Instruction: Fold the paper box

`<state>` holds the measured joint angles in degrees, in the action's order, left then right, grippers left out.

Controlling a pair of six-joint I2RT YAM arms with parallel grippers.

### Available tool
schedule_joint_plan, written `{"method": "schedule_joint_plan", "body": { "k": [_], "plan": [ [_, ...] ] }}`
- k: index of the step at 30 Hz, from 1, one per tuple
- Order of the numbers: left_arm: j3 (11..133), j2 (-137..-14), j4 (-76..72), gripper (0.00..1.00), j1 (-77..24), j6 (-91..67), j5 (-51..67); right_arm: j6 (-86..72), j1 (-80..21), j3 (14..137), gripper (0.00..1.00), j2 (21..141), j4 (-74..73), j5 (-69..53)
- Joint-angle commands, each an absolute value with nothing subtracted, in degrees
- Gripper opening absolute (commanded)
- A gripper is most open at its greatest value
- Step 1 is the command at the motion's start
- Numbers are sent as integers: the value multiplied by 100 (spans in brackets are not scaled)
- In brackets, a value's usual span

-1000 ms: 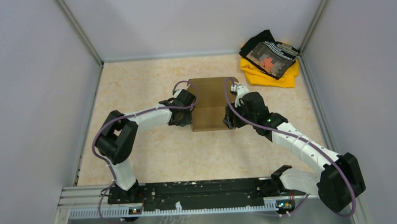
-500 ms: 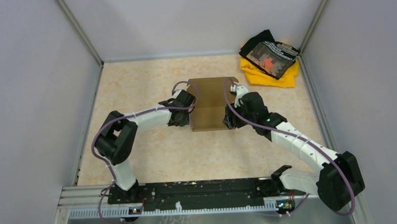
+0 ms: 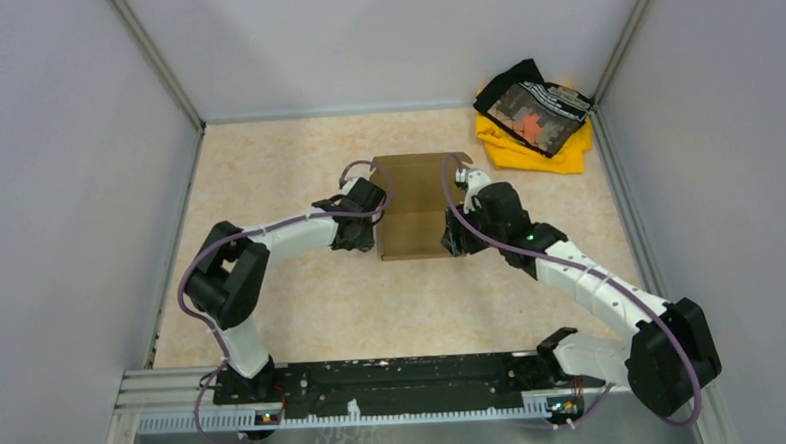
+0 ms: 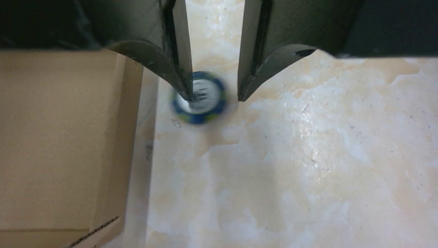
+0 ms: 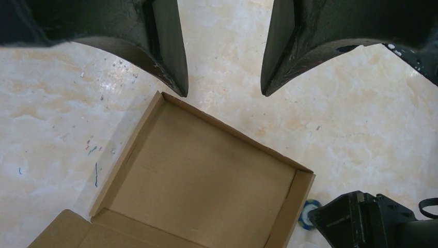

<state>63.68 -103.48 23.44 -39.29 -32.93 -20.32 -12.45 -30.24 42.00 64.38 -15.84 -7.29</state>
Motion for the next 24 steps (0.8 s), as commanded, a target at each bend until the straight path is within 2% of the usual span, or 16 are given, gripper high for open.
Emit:
{"method": "schedule_joint_plan", "body": {
  "k": [1, 11, 13, 16, 20, 21, 24],
  "plan": [
    [6279, -10119, 2677, 31, -3974, -3268, -2028, -1200, -3041, 4298, 54, 6436, -1323, -808],
    [6407, -9918, 2853, 34, -3969, -3230, -2151, -1217, -3041, 4309, 54, 6425, -1330, -817],
    [6407, -9834, 2909, 42, -3963, -3243, -2243, -1209, -3041, 4385, 54, 6453, -1377, -871],
    [6414, -9674, 3016, 63, -3882, -3214, -2343, -1170, -3155, 4634, 54, 6579, -1509, -1009],
    [6242, -9324, 3148, 78, -3634, -3263, -2379, -1091, -3790, 5226, 54, 7051, -1718, -813],
    [6149, -9182, 3128, 95, -3556, -3273, -2353, -1102, -3909, 5363, 54, 7203, -1711, -840],
    [5851, -8741, 3119, 99, -3254, -3375, -2231, -1214, -4170, 5747, 53, 7699, -1663, -885]
  ]
}}
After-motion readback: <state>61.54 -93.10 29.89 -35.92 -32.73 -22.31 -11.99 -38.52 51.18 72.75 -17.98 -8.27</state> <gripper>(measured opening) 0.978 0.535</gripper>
